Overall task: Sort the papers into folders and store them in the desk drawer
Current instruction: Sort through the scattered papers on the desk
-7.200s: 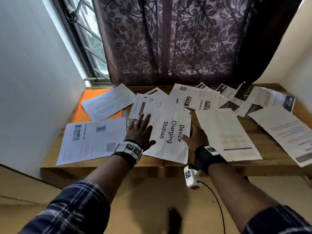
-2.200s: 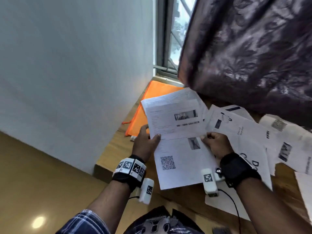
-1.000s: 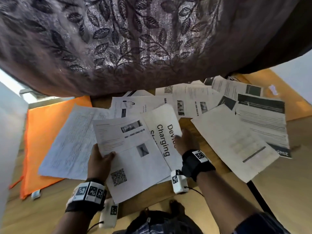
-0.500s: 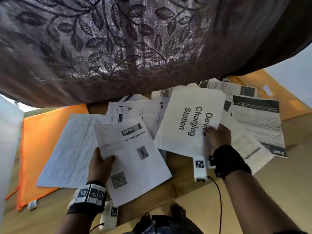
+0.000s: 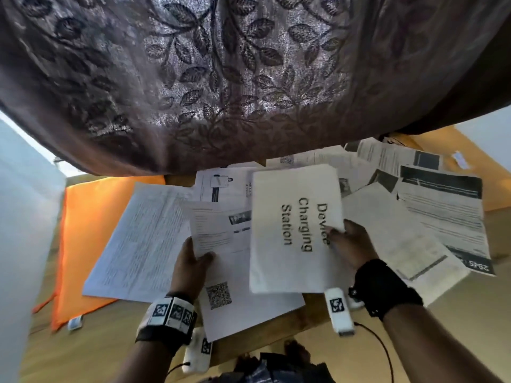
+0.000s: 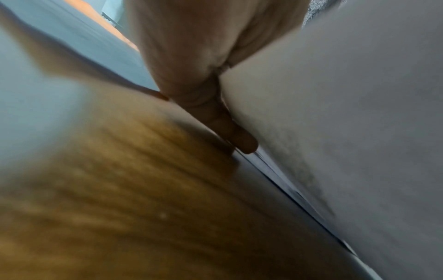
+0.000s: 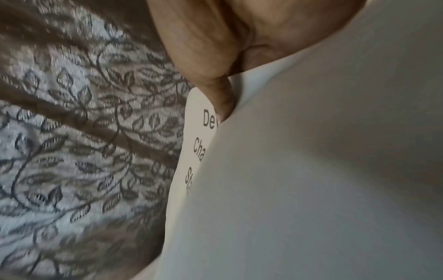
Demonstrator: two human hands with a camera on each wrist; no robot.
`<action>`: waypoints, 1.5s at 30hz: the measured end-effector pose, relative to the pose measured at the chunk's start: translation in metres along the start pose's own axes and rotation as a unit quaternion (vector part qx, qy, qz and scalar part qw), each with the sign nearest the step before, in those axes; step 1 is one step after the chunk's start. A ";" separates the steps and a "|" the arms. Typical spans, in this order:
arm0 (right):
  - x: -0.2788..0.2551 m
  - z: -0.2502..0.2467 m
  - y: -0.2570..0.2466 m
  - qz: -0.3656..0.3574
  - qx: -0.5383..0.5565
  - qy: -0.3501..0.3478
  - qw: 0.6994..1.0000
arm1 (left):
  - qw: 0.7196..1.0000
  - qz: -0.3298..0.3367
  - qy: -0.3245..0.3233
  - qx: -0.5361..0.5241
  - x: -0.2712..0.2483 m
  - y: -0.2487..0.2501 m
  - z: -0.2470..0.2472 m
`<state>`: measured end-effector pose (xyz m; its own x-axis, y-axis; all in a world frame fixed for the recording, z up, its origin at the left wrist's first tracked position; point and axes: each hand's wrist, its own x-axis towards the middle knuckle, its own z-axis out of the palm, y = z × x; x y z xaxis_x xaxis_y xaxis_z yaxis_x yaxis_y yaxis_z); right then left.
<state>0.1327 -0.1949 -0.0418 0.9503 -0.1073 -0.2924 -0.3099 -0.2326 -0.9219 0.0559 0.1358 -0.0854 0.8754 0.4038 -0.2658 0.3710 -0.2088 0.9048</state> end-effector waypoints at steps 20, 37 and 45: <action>-0.029 0.040 0.026 -0.011 -0.039 -0.028 0.999 | 0.968 -0.035 -0.121 -0.218 -0.010 0.029 0.046; -0.047 -0.063 0.055 -0.001 -0.132 0.167 0.977 | 0.959 -0.106 -0.221 -0.145 -0.026 0.062 0.134; -0.061 -0.130 0.104 0.219 -0.104 0.345 0.907 | 0.970 -0.066 -0.219 -0.081 -0.023 0.070 0.171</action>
<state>0.0383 -0.3383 -0.0862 0.5117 -0.7957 -0.3240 -0.7201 -0.1916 -0.6668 0.1147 -0.0402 -0.0726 0.8844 -0.0070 -0.4667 0.4664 -0.0240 0.8843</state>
